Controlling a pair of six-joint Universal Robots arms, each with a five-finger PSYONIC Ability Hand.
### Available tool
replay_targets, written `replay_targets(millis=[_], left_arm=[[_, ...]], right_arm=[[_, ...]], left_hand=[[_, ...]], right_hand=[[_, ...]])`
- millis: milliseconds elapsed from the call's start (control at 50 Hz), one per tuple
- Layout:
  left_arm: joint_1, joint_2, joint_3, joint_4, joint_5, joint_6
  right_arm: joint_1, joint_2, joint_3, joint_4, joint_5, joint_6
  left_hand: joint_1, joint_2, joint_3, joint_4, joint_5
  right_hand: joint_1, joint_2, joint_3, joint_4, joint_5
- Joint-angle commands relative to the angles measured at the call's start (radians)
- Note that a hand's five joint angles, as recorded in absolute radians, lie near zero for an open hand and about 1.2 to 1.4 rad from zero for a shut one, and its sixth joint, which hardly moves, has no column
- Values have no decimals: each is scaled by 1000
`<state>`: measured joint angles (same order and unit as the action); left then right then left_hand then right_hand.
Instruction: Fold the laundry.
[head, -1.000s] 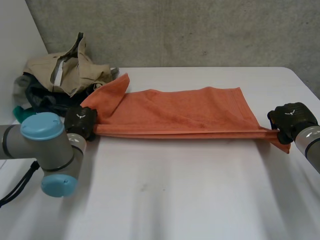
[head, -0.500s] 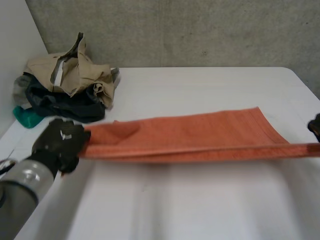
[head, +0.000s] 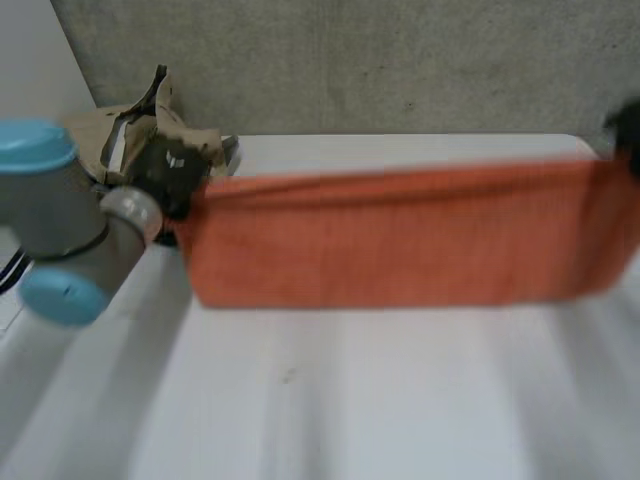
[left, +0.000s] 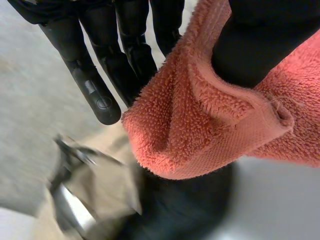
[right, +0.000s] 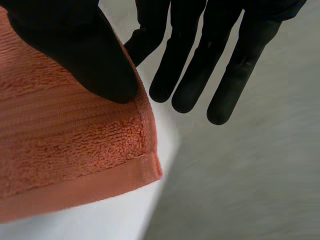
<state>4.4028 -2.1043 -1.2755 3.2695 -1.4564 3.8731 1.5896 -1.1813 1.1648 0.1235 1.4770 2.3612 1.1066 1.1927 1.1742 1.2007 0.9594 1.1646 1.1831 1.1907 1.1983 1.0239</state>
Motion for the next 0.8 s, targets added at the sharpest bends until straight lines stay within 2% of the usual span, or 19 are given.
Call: replay_targets(millis=[20, 40, 100, 260, 360, 500, 680, 800], left_arm=[[-9, -57, 426, 148, -9, -61], [-9, -50, 423, 244, -12, -93], [-11, -17, 388, 411, -15, -180], [-5, 58, 200, 340, -7, -230], [-6, 64, 21, 268, -7, -231], [-2, 55, -200, 253, -2, -222], [-9, 61, -450, 338, -1, -221], [0, 61, -505, 427, -1, -204]], right_arm=[[29, 3, -185, -451, 66, 180], [26, -17, -177, -593, 81, 209], [30, -35, -163, -679, 94, 214], [33, -35, -105, -572, 74, 216], [29, -34, 21, -453, -4, 222], [23, -26, 247, -390, -72, 224], [10, -23, 432, -383, -113, 199], [-39, -24, 475, -383, -133, 168]], left_hand=[[290, 204, 222, 196, 262], [290, 204, 222, 196, 262], [290, 204, 222, 196, 262], [290, 204, 222, 196, 262], [255, 169, 187, 161, 228], [105, 19, 38, 11, 78], [-226, -312, -294, -320, -254], [-221, -307, -288, -315, -248]], right_hand=[[232, 213, 206, 198, 198], [232, 213, 206, 198, 198], [232, 213, 206, 198, 198], [232, 213, 206, 198, 198], [232, 213, 206, 198, 198], [232, 213, 206, 198, 198], [232, 213, 206, 198, 198], [232, 213, 206, 198, 198]])
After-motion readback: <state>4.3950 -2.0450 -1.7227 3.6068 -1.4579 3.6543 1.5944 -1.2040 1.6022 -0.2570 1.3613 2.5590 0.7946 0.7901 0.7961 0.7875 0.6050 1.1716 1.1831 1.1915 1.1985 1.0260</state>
